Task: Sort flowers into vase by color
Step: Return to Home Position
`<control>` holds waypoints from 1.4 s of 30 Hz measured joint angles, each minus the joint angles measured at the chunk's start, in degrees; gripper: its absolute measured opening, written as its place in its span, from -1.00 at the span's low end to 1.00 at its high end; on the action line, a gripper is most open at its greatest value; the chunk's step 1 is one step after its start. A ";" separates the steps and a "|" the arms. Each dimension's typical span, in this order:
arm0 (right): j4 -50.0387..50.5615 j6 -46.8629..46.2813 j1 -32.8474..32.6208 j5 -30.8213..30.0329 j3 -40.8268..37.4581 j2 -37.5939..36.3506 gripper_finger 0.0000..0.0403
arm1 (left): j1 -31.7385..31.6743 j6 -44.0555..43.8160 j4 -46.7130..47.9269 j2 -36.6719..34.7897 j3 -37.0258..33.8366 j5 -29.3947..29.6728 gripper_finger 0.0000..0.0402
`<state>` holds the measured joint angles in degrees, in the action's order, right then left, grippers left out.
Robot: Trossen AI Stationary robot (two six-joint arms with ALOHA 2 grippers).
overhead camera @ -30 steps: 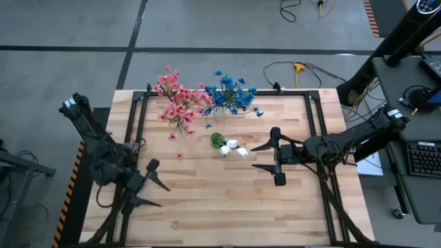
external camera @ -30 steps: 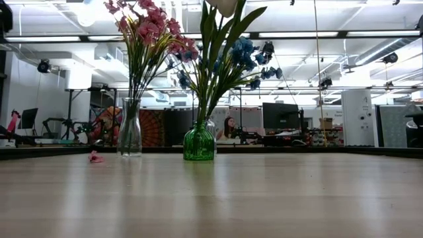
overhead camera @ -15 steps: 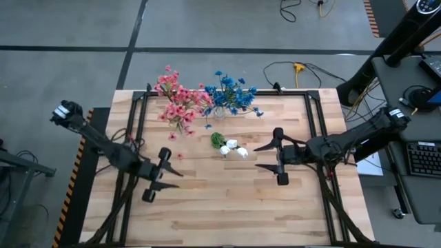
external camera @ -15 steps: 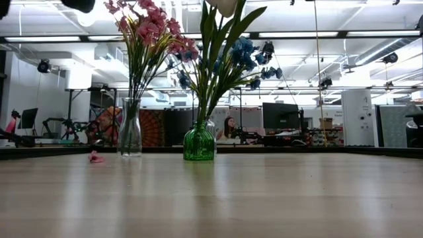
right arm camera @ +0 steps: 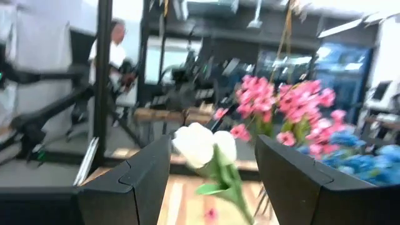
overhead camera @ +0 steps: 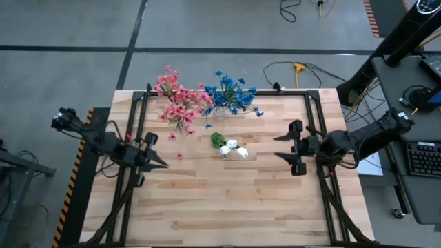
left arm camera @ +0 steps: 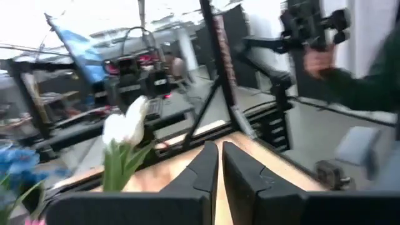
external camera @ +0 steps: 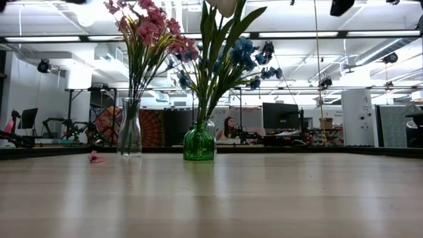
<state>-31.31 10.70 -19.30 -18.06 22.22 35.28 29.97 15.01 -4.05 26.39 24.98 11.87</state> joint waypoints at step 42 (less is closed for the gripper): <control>11.05 -0.92 3.11 -9.06 -21.53 -34.87 0.11 | -22.97 -10.79 -4.20 -19.00 -23.43 -25.83 -1.00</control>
<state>-20.26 9.78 -16.19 -27.13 0.69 0.41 7.01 4.23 -8.25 7.38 1.54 -13.96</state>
